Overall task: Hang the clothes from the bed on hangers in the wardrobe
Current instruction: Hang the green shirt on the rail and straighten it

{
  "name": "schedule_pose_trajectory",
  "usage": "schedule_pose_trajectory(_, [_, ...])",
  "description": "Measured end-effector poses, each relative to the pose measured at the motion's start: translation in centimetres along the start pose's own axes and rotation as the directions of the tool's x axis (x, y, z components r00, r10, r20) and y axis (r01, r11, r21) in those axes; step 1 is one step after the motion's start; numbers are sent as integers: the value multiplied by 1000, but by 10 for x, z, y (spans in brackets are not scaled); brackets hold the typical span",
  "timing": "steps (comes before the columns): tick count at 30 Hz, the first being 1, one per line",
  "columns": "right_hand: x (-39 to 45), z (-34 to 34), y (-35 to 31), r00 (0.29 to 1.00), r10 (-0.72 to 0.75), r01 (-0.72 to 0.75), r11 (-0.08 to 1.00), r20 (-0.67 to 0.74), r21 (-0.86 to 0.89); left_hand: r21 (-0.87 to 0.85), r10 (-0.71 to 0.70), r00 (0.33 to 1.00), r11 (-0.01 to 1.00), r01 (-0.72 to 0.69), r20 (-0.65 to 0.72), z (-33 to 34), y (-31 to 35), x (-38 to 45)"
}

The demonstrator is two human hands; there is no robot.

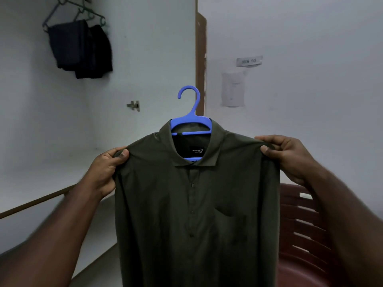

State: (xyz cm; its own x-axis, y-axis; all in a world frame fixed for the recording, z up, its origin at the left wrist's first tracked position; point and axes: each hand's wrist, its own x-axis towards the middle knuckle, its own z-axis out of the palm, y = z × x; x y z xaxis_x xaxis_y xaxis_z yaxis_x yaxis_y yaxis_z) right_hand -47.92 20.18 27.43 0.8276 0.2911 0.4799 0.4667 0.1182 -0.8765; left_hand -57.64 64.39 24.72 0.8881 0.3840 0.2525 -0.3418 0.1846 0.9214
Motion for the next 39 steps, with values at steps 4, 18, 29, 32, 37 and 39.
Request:
schedule_pose_trajectory(4, [45,24,8,998,-23,22,999,58,30,39,34,996,999,-31,-78,-21,15,9])
schedule_pose_trajectory(18, [158,136,31,979,-77,56,992,187,114,81,134,963,990,-118,-233,-116,53,47])
schedule_pose_trajectory(29, [239,261,37,968,-170,120,959,185,257,87,214,941,976,-198,-262,-210,111,111])
schedule_pose_trajectory(32, [257,291,42,969,-168,117,959,181,260,90,227,940,973,-211,-255,-235,124,128])
schedule_pose_trajectory(37, [292,337,47,969,-148,98,966,198,241,110,240,931,970,-218,-274,-276,138,158])
schedule_pose_trajectory(39, [310,355,50,968,-137,78,960,209,268,127,249,926,967,-220,-285,-293,143,172])
